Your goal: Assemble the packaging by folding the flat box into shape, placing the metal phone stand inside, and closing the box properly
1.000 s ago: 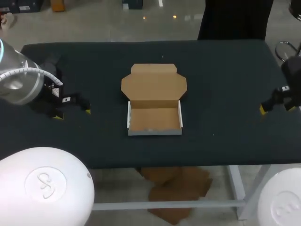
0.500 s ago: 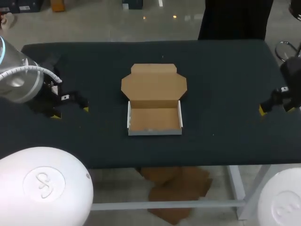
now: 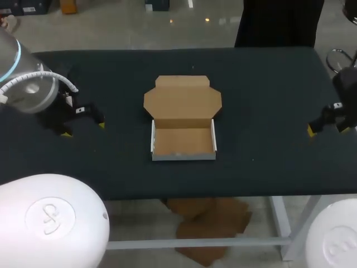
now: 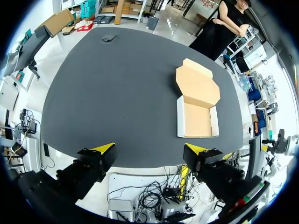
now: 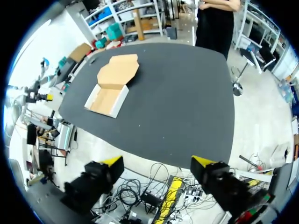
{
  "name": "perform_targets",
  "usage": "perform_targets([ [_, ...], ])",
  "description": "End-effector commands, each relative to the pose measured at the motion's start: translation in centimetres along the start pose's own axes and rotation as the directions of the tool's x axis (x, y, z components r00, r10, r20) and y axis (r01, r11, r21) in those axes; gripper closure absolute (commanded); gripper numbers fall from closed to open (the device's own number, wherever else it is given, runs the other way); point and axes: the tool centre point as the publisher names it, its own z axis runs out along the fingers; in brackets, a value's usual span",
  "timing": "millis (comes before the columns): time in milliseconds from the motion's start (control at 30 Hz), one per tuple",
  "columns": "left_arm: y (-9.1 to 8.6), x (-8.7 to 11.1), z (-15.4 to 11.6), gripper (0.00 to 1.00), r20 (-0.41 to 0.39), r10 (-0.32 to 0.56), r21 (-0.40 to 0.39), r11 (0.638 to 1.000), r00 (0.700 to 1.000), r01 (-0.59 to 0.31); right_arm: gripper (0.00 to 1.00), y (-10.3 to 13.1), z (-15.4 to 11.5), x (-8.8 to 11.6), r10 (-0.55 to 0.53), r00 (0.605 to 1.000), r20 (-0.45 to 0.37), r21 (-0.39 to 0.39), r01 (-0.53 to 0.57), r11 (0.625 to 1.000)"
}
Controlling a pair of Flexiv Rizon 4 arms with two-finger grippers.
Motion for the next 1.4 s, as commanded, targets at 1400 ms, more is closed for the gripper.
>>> perform_targets([
  [1400,-16.4,-11.3,16.2,0.00,0.223,-0.156,-0.184,0.963,0.962,0.198,0.00,0.0,-0.2,0.1,0.001,1.000,0.001,0.003,-0.001,1.000],
])
